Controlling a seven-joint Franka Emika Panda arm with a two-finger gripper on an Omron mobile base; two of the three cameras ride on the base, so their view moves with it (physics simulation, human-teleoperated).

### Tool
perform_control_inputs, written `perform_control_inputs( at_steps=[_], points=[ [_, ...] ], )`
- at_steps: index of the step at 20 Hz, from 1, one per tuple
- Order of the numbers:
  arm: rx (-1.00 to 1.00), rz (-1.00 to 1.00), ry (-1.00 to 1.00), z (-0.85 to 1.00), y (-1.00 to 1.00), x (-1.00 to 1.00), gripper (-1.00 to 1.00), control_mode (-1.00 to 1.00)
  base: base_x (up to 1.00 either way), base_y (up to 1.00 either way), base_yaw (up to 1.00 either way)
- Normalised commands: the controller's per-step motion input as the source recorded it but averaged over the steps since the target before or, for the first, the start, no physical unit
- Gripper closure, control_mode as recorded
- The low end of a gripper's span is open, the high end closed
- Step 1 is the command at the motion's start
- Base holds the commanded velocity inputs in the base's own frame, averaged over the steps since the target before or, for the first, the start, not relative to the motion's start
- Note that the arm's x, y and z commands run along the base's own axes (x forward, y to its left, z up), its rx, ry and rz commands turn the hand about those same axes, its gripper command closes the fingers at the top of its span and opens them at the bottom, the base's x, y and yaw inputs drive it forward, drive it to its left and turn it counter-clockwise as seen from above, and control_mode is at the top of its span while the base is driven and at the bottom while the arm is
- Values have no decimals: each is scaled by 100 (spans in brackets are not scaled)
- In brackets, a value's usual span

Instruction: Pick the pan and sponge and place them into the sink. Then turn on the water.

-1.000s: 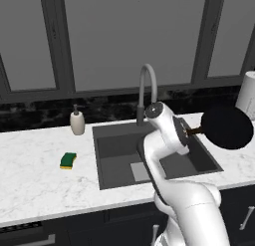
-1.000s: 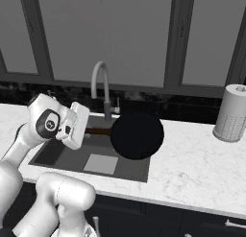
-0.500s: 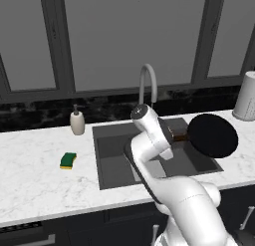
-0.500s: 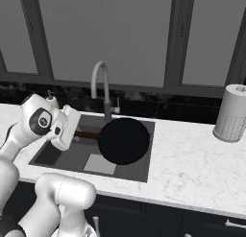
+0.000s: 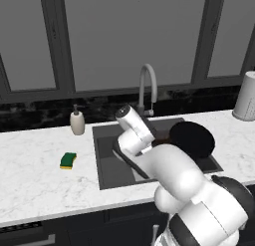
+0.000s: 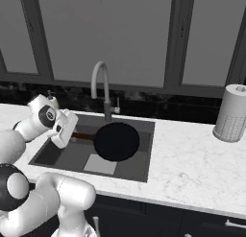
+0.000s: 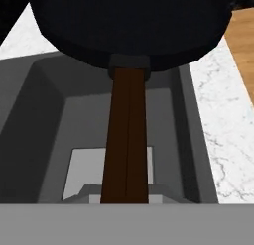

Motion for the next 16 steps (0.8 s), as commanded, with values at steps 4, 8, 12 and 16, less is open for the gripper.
perform_control_inputs(
  at_steps=[4,8,12,16],
  points=[
    [0,-6,6,-43,49,44,100,-100,0,0,0],
    [4,-16,3,-62,39,22,100,-100,0,0,0],
    [4,-13,0,-57,24,17,100,-100,0,0,0],
    [0,-4,0,-50,9,33,100,-100,0,0,0]
  ],
)
